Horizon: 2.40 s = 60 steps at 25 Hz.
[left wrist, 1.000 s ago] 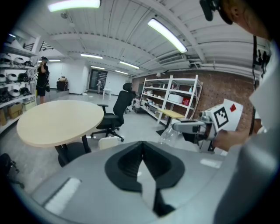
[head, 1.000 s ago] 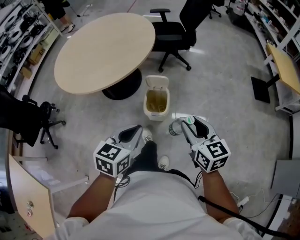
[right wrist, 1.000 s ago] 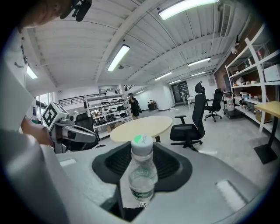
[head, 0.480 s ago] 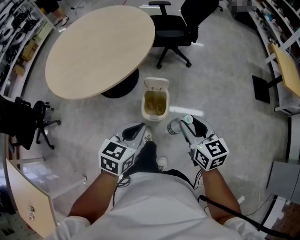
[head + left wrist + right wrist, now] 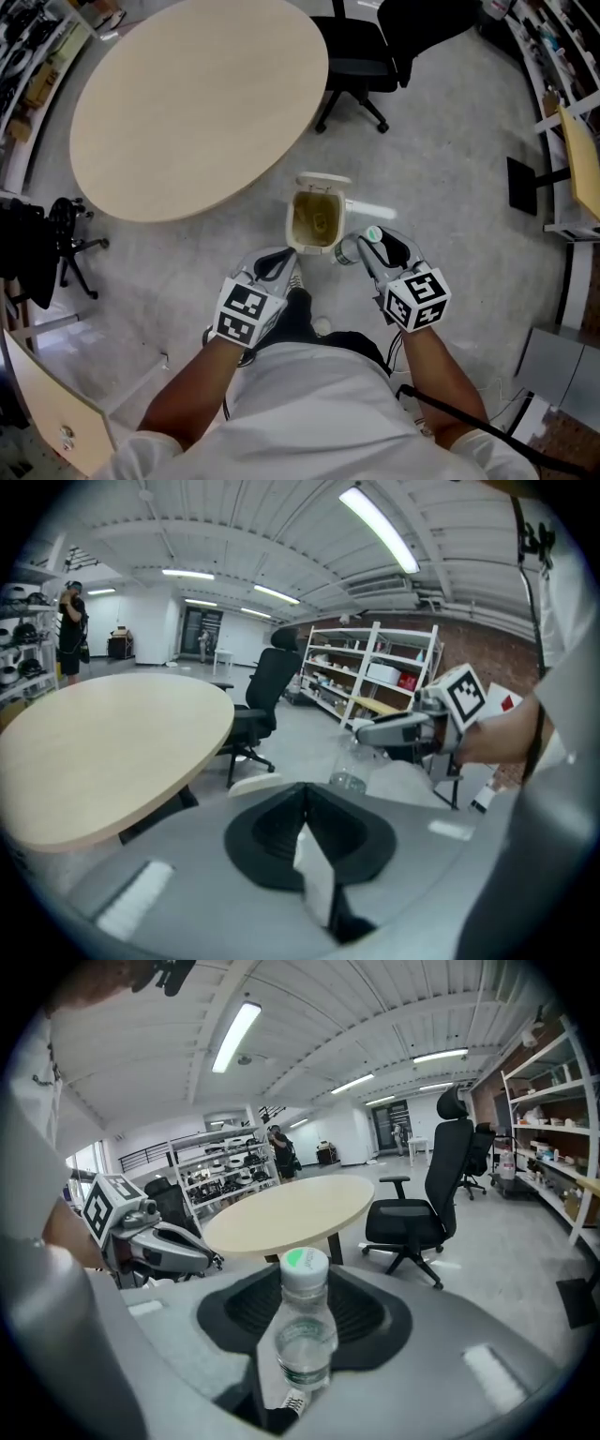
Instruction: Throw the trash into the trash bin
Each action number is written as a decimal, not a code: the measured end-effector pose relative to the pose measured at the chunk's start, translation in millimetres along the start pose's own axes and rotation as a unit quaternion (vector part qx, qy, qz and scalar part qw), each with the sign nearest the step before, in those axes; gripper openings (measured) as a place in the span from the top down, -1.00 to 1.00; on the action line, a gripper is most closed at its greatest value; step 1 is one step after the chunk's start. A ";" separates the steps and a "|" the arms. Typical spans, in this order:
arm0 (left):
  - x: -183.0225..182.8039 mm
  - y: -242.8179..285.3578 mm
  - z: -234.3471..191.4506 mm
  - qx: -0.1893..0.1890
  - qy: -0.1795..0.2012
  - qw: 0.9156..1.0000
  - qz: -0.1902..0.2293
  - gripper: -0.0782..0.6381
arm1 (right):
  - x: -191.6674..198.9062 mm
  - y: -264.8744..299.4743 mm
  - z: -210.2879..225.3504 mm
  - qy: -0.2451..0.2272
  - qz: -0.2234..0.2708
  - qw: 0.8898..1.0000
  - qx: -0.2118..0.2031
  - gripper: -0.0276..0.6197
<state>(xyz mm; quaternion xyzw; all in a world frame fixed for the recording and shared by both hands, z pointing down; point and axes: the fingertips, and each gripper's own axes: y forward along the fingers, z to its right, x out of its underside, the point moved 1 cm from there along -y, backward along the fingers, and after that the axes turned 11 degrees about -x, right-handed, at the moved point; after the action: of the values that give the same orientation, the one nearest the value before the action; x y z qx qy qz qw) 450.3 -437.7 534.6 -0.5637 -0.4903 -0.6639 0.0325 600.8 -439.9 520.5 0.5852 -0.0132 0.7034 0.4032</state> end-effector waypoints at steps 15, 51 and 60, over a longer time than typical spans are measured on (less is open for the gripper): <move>54.8 100.0 -46.2 0.031 0.010 0.996 -0.082 0.76 | 82.8 149.8 69.2 0.033 -0.096 0.995 -0.017 0.44; 167.4 215.7 -78.2 -0.020 -0.068 0.982 -0.177 0.76 | 286.6 306.9 133.7 0.073 -0.273 0.958 -0.040 0.28; 143.5 202.8 -67.7 0.003 -0.056 0.983 -0.175 0.76 | 261.8 259.1 110.7 0.081 -0.274 0.956 -0.068 0.27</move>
<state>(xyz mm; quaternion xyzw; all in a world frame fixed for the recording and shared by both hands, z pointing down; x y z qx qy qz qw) 470.6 -516.0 779.1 -0.5058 -0.5843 -0.6250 -0.1098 542.4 -524.5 891.0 0.4787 0.1327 0.6080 0.6194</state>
